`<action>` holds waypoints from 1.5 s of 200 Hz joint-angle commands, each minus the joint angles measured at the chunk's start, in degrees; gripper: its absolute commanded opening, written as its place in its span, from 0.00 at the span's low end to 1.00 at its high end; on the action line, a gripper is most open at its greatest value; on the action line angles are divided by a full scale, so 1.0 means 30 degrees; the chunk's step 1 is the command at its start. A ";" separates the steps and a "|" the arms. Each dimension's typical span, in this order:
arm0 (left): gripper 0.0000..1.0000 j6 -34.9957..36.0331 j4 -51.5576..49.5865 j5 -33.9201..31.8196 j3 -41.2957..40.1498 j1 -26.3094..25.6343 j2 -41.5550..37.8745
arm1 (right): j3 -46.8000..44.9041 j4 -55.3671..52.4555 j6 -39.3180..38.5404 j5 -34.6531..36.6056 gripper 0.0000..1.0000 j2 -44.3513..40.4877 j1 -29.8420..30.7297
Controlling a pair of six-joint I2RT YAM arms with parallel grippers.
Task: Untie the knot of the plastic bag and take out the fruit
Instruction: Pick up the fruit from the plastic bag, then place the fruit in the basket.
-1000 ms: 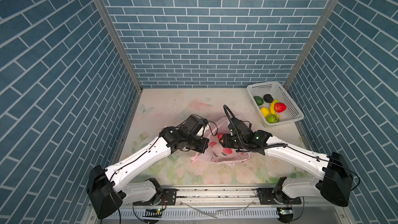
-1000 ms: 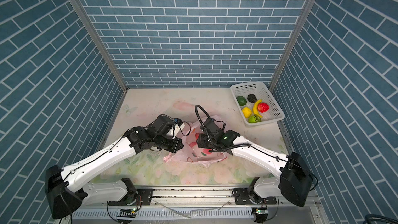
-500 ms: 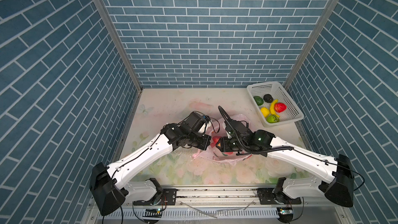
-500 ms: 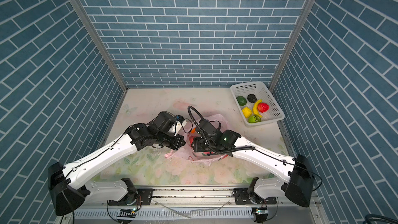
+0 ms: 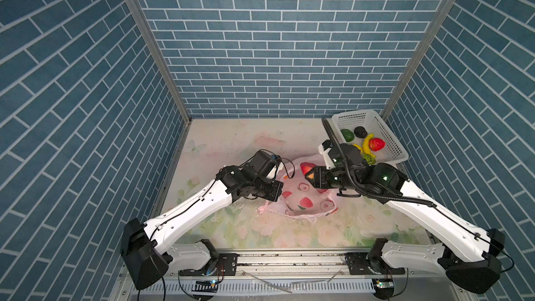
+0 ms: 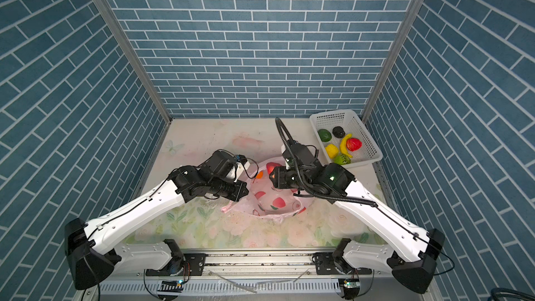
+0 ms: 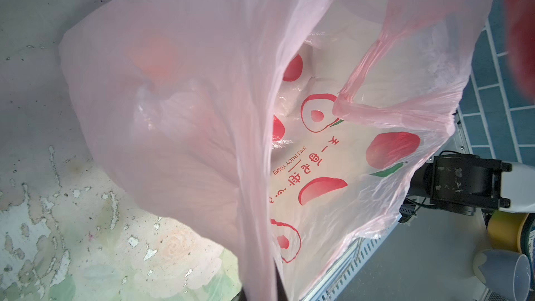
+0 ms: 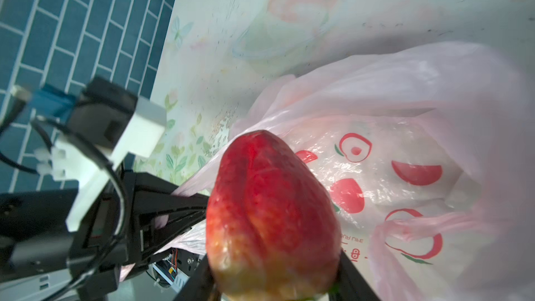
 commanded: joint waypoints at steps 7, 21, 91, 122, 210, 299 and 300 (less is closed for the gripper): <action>0.00 -0.0127 0.0071 -0.0105 0.0068 0.0083 0.0019 | 0.1166 -0.1554 -0.1767 -0.0322 0.39 -0.0391 -0.2191; 0.00 -0.0191 0.0184 -0.0056 0.0008 0.0079 0.0003 | 0.1365 -0.1647 -0.2304 -0.0327 0.39 -0.0471 -0.3406; 0.00 -0.0228 0.0334 0.0015 -0.0166 0.0075 -0.0300 | 0.1070 0.0247 -0.4874 -0.2127 0.41 0.0783 -1.0430; 0.00 -0.0403 0.0601 0.0098 -0.0416 0.0046 -0.0453 | 0.1015 0.2024 -0.5786 -0.2732 0.41 0.2526 -1.3108; 0.00 -0.0481 0.0828 0.0142 -0.0782 0.0046 -0.0894 | 0.3927 0.5177 -0.6937 -0.4486 0.41 1.1213 -1.7899; 0.00 -0.0592 0.0653 0.0076 -0.0900 0.0046 -0.1182 | 0.5587 0.5031 -0.6106 -0.4017 0.76 1.3290 -1.8338; 0.00 -0.0592 0.0656 0.0076 -0.0915 0.0046 -0.1185 | 0.5601 0.5031 -0.6105 -0.4017 0.76 1.3286 -1.8323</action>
